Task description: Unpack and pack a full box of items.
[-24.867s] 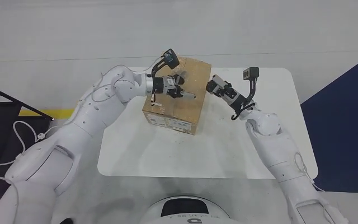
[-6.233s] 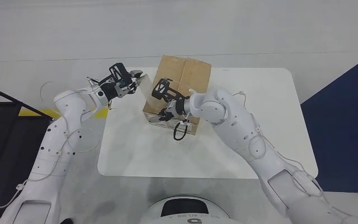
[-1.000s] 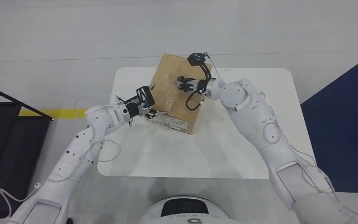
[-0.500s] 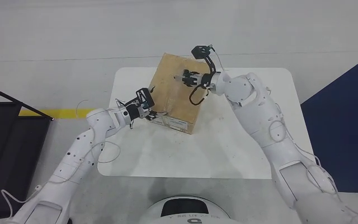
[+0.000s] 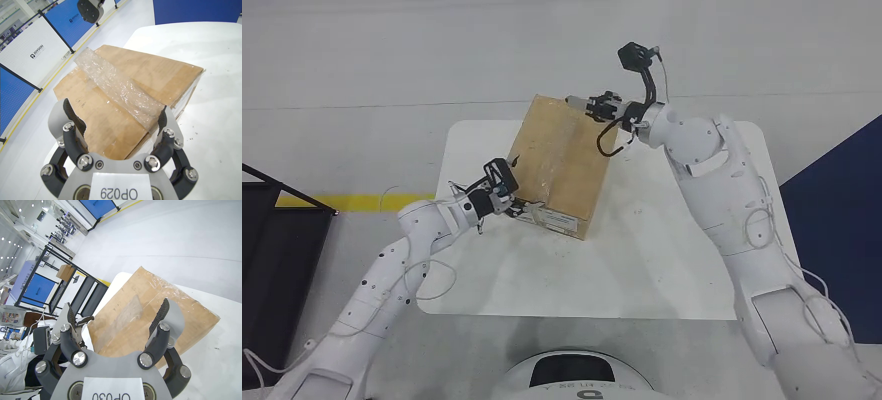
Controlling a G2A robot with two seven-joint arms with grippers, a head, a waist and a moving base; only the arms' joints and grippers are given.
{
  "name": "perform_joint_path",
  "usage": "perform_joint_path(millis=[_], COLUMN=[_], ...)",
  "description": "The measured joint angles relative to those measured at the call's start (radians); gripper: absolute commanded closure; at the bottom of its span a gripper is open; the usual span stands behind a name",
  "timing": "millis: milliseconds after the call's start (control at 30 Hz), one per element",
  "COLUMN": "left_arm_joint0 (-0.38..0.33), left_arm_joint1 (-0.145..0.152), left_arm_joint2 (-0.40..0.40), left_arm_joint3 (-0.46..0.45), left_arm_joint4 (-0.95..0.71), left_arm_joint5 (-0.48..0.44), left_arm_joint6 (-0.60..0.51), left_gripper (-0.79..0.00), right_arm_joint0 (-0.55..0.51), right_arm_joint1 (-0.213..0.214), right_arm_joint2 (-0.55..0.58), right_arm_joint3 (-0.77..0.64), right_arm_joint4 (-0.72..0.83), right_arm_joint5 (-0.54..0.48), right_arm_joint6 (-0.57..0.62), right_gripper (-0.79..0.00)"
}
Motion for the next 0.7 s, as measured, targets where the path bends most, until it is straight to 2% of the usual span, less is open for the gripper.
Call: perform_joint_path(millis=[67,700], left_arm_joint0=[0.003,0.002], left_arm_joint1=[0.0,0.0], left_arm_joint2=[-0.002,-0.006], left_arm_joint3=[-0.011,-0.017], left_arm_joint4=[-0.002,-0.007], left_arm_joint5=[0.002,-0.001], left_arm_joint6=[-0.004,-0.008], left_gripper=[-0.785,-0.785], right_arm_joint0=[-0.018,-0.014], right_arm_joint1=[0.004,0.003], right_arm_joint2=[0.008,0.008], right_arm_joint3=[-0.043,-0.027], right_arm_joint4=[0.002,0.002], right_arm_joint5=[-0.002,-0.002], right_arm_joint6=[0.015,0.013], right_gripper=[-0.785,-0.785])
